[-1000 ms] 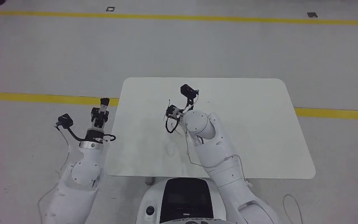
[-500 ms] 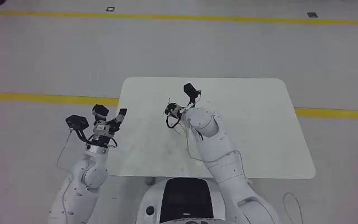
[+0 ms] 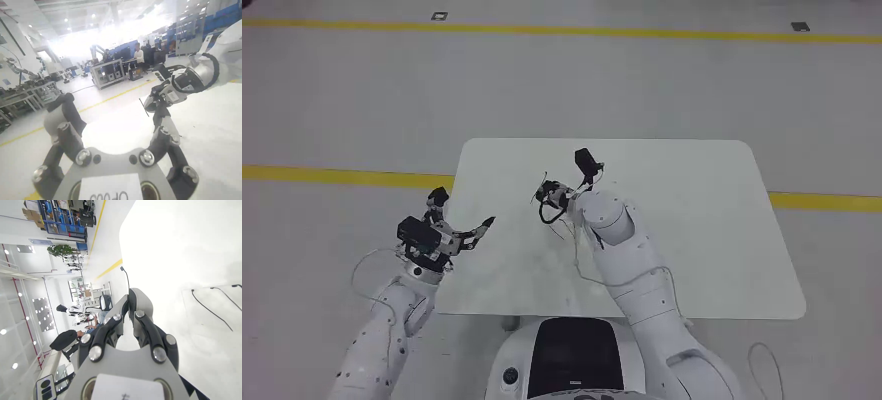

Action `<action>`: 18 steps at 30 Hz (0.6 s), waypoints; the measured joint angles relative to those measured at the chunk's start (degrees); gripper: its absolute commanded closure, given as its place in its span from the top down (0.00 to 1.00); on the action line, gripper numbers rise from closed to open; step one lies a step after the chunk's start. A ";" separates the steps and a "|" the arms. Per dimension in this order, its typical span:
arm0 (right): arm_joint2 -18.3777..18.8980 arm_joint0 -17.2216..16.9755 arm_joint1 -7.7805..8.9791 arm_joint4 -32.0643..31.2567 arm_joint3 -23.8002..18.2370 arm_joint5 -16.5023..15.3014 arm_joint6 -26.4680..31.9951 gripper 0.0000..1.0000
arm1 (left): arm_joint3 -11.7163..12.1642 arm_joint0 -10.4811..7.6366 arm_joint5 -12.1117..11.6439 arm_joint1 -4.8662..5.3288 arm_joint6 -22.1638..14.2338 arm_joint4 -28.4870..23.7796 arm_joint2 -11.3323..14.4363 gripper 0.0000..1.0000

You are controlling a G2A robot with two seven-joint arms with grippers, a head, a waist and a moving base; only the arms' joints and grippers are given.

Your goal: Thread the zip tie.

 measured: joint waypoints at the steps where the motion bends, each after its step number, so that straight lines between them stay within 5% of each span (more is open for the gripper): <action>1: 0.00 -0.01 0.00 -0.02 -0.01 0.00 0.01 0.00 | -0.02 0.01 -0.04 0.00 -0.08 -0.08 0.00 1.00; 5: -0.05 -0.10 0.02 -0.02 -0.04 -0.08 -0.05 0.00 | -0.08 -0.10 0.12 0.05 -0.33 0.09 -0.07 1.00; 8: -0.55 -0.74 0.17 1.16 -0.35 -0.24 -1.22 0.00 | -1.32 -0.88 4.36 1.30 -3.61 4.13 1.27 1.00; 11: -0.79 -1.08 0.25 3.01 -0.89 0.01 -1.83 0.00 | -1.57 -2.17 9.67 5.27 -5.27 4.76 5.06 1.00; 14: -1.06 -1.15 0.25 4.31 -0.76 0.01 -2.19 0.00 | 0.45 -4.71 16.50 10.45 -4.45 4.65 11.47 1.00; 15: -1.05 -1.13 0.22 5.13 -0.49 0.01 -2.38 0.00 | 1.69 -6.25 19.76 12.59 -3.91 4.64 14.78 1.00; 18: -0.81 -0.85 0.15 6.81 0.18 0.00 -3.79 0.00 | 4.73 -10.49 28.26 16.92 -2.13 4.65 23.65 1.00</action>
